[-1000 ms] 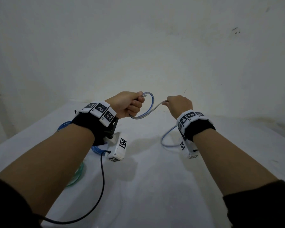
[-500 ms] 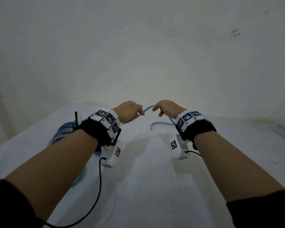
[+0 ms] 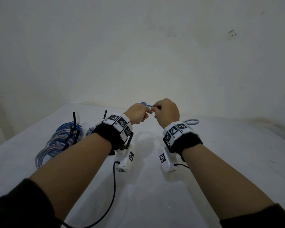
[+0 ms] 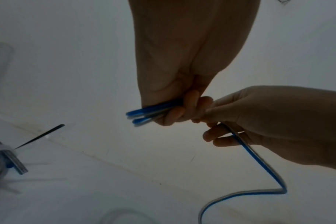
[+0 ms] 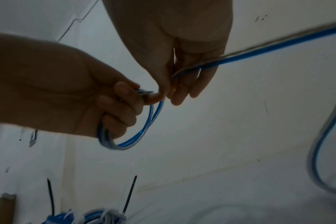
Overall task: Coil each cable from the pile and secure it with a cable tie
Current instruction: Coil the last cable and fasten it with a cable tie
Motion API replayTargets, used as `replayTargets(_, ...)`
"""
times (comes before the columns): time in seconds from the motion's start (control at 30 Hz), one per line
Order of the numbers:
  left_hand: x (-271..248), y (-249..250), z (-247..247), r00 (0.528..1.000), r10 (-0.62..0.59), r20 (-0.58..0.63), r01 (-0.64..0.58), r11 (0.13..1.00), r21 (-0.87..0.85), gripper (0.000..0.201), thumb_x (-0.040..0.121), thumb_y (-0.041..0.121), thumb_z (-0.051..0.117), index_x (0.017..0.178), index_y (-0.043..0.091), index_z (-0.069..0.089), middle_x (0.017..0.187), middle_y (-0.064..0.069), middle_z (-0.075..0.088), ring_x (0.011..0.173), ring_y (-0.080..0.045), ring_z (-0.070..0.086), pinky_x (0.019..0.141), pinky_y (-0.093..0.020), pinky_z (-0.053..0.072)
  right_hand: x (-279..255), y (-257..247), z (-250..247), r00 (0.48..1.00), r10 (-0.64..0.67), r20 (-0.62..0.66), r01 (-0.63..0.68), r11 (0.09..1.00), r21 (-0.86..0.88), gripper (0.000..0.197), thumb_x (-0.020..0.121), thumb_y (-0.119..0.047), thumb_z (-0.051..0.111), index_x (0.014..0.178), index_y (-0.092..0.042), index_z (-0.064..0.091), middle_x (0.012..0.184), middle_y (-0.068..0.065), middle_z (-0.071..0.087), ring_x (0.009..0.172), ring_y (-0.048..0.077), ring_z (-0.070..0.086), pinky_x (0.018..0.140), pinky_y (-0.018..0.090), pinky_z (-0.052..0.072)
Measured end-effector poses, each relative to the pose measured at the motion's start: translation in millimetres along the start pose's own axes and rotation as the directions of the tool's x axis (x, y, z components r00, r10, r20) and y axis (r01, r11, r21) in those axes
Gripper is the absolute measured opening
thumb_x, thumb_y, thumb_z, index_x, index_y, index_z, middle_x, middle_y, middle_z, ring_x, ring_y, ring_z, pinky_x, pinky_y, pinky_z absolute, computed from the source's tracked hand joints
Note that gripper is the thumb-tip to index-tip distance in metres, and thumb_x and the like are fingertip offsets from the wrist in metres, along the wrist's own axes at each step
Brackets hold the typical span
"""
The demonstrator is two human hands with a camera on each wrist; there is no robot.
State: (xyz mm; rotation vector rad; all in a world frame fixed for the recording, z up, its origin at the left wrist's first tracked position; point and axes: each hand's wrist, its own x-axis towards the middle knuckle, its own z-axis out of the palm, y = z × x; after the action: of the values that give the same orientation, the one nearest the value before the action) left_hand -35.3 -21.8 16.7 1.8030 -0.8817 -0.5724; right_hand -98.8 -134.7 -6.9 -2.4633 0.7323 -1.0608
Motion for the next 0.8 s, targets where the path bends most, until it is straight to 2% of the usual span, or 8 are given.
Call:
replayTargets(0.17, 10.5, -4.4, 6.7, 0.986, 0.078, -0.150, -0.069, 0.996, 0.063, 0.039, 0.100, 0.020, 0.032, 0.111, -0.003, 0.061, 0.088, -0.006, 0.053, 0.061, -0.011, 0.045, 0.057, -0.020, 0.036, -9.8, 0.7, 5.0, 0.977, -0.193, 0.095, 0.188, 0.980, 0.058, 0.027, 0.095, -0.007, 0.043, 0.103, -0.003, 0.069, 0.094, 0.016, 0.055, 0.080, 0.019, 0.045, 0.061, 0.019, 0.025)
replayTargets(0.27, 16.2, -8.6, 7.8, 0.965, 0.099, -0.242, -0.093, 0.995, 0.037, 0.042, 0.101, 0.019, 0.030, 0.107, -0.004, 0.064, 0.091, -0.011, 0.056, 0.074, -0.020, 0.047, 0.068, -0.027, 0.037, -14.9, 0.3, -1.3, 0.950, -0.248, 0.187, 0.234, 0.967, 0.097, 0.032, 0.092, 0.004, 0.036, 0.110, 0.003, 0.062, 0.090, 0.019, 0.052, 0.079, 0.021, 0.045, 0.065, 0.021, 0.034)
replayTargets(0.33, 19.1, -9.8, 7.6, 0.946, 0.107, -0.306, -0.118, 0.993, -0.016, 0.039, 0.100, 0.018, 0.030, 0.103, -0.002, 0.064, 0.083, -0.008, 0.058, 0.066, -0.016, 0.046, 0.064, -0.025, 0.037, -17.0, 0.1, -6.1, 0.966, -0.162, 0.204, 0.125, 0.975, 0.183, 0.030, 0.093, 0.000, 0.038, 0.113, -0.002, 0.061, 0.085, 0.011, 0.057, 0.072, 0.019, 0.052, 0.067, 0.024, 0.044)
replayTargets(0.4, 21.9, -9.0, 4.4, 0.925, 0.076, -0.373, -0.130, 0.984, -0.122, 0.033, 0.101, 0.019, 0.030, 0.097, 0.003, 0.059, 0.071, -0.001, 0.053, 0.059, -0.010, 0.042, 0.053, -0.019, 0.035, -20.3, 0.4, -10.5, 0.956, -0.037, 0.290, -0.069, 0.936, 0.346, 0.026, 0.097, -0.012, 0.041, 0.112, -0.003, 0.060, 0.073, 0.003, 0.059, 0.057, 0.015, 0.055, 0.057, 0.021, 0.046)
replayTargets(0.5, 26.9, -9.7, -4.2, 0.895, 0.049, -0.444, -0.145, 0.972, -0.183, 0.033, 0.102, 0.023, 0.029, 0.090, 0.007, 0.055, 0.084, -0.008, 0.064, 0.061, -0.012, 0.045, 0.056, -0.022, 0.034, -26.3, 5.6, -17.5, 0.888, 0.039, 0.457, -0.289, 0.822, 0.491, 0.031, 0.100, -0.021, 0.036, 0.106, -0.005, 0.062, 0.064, 0.001, 0.055, 0.045, 0.016, 0.048, 0.048, 0.023, 0.043)
replayTargets(0.63, 25.4, -4.8, -1.7, 0.932, -0.010, -0.363, -0.097, 0.956, -0.277, 0.034, 0.101, 0.024, 0.030, 0.087, 0.009, 0.056, 0.103, -0.012, 0.067, 0.049, -0.008, 0.044, 0.048, -0.021, 0.032, -30.4, 12.4, -19.2, 0.896, -0.073, 0.438, -0.162, 0.864, 0.477, 0.023, 0.098, -0.013, 0.042, 0.098, -0.007, 0.065, 0.063, 0.000, 0.054, 0.041, 0.013, 0.043, 0.045, 0.020, 0.039)
replayTargets(0.73, 21.6, 3.6, 3.7, 0.960, -0.057, -0.274, -0.046, 0.933, -0.356, 0.032, 0.101, 0.026, 0.029, 0.104, 0.009, 0.056, 0.092, 0.000, 0.064, 0.051, -0.008, 0.038, 0.048, -0.019, 0.029, -32.1, 14.7, -14.5, 0.929, -0.040, 0.368, -0.122, 0.907, 0.404, 0.016, 0.092, -0.012, 0.054, 0.095, -0.006, 0.069, 0.065, 0.001, 0.058, 0.044, 0.013, 0.052, 0.051, 0.022, 0.050)
replayTargets(0.8, 22.3, 4.6, 5.8, 0.967, -0.048, -0.249, -0.046, 0.933, -0.356, 0.034, 0.100, 0.028, 0.029, 0.104, 0.011, 0.058, 0.078, 0.004, 0.056, 0.055, -0.009, 0.036, 0.050, -0.020, 0.028, -34.2, 17.4, -12.2, 0.942, 0.004, 0.335, -0.140, 0.912, 0.385, 0.012, 0.090, -0.013, 0.058, 0.093, -0.007, 0.069, 0.066, 0.002, 0.060, 0.047, 0.015, 0.057, 0.058, 0.030, 0.054)
